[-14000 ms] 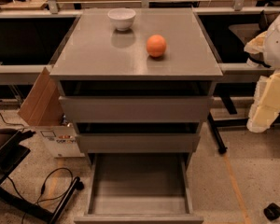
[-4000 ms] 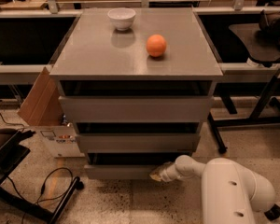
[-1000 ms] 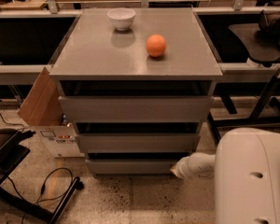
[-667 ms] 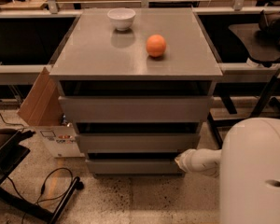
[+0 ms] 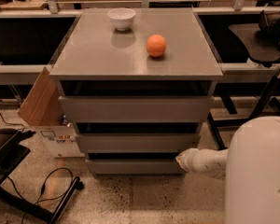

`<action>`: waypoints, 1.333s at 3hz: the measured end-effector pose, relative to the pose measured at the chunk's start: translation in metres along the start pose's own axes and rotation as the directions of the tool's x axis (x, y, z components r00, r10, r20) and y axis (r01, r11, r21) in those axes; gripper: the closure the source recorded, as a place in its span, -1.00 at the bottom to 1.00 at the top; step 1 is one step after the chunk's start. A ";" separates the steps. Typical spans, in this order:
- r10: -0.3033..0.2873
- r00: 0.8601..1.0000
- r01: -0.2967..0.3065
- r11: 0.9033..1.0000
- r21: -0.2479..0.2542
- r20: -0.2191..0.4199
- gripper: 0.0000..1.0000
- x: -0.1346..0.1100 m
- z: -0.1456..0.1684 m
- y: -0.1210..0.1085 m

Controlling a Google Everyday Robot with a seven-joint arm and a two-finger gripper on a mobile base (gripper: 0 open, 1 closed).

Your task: Close bottom drawer

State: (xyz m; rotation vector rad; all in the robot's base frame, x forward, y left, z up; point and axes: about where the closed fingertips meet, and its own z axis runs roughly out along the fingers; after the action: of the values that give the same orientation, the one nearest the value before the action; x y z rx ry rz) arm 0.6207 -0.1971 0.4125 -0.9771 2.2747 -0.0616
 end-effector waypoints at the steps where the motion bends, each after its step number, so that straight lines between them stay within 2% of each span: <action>1: -0.012 0.999 0.012 1.000 -0.018 -0.038 1.00 0.011 -0.006 0.005; 2: -0.020 0.997 0.021 1.000 0.016 -0.078 1.00 0.015 -0.036 -0.002; 3: -0.091 0.985 0.093 0.996 0.001 -0.148 1.00 0.027 -0.093 0.010; 4: -0.155 0.957 0.141 0.987 -0.075 -0.244 1.00 0.063 -0.147 0.038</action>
Offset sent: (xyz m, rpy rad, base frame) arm -0.1584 -0.0529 0.0345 -0.1856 0.1936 -0.0229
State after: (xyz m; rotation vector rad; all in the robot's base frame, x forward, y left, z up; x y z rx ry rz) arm 0.4786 -0.2418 0.4828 -1.2295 2.4364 -0.1950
